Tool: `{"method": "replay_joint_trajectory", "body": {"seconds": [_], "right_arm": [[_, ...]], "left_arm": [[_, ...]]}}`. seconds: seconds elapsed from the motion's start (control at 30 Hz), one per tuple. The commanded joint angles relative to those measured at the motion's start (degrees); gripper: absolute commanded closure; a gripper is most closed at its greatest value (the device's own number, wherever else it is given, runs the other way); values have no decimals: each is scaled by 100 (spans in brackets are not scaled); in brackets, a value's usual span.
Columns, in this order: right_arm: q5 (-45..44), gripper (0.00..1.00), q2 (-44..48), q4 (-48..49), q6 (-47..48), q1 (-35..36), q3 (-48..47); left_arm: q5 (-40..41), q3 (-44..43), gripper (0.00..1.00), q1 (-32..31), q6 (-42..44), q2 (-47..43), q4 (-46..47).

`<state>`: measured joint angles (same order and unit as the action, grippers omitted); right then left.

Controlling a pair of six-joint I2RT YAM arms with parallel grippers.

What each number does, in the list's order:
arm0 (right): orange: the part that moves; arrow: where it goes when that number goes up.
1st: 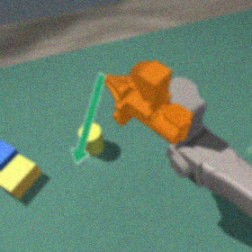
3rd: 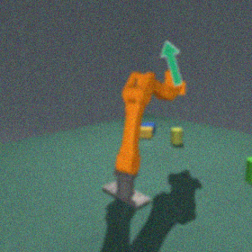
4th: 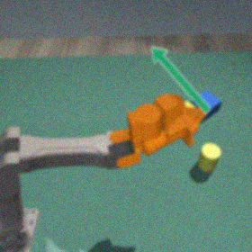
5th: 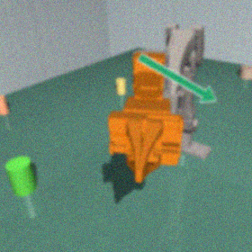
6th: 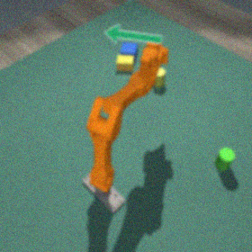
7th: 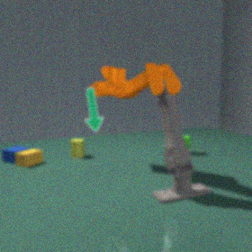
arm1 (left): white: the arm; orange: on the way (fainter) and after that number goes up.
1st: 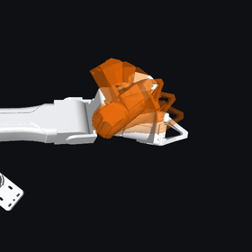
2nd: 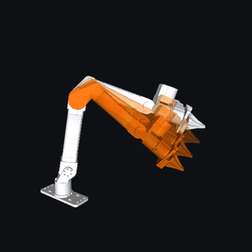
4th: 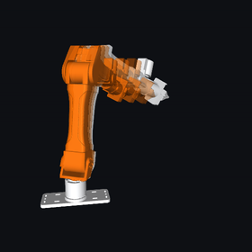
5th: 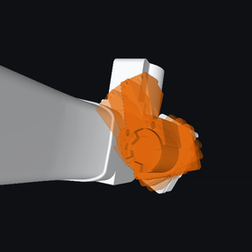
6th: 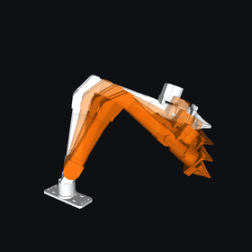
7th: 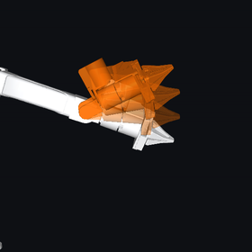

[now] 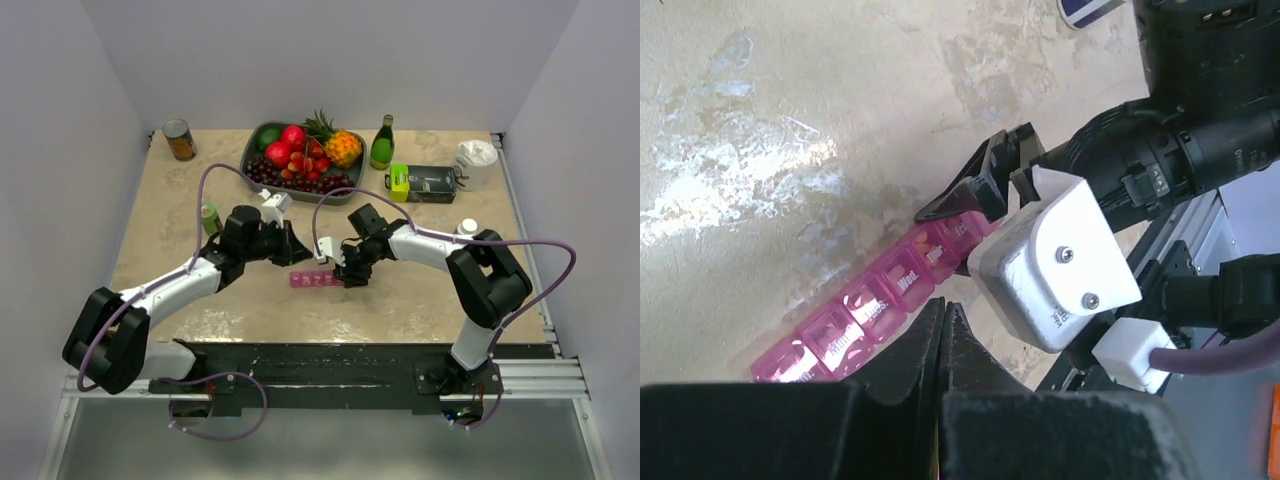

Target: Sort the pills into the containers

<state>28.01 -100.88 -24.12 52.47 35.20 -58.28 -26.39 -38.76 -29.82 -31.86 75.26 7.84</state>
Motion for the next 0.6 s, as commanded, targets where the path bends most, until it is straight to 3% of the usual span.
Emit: {"method": "replay_joint_trajectory", "body": {"seconds": [0.0,0.13,0.3,0.57], "right_arm": [[-340,87,-186,65,36,-4,-52],[-358,88,-195,48,27,-4,-52],[-375,88,-186,57,9,-4,-52],[-393,88,-186,74,-17,-4,-61]], "left_arm": [[-76,17,100,-15,109,207,-99],[-295,438,100,64,197,1058,165],[46,563,100,56,347,2088,219],[-58,141,100,56,286,1239,17]]}}
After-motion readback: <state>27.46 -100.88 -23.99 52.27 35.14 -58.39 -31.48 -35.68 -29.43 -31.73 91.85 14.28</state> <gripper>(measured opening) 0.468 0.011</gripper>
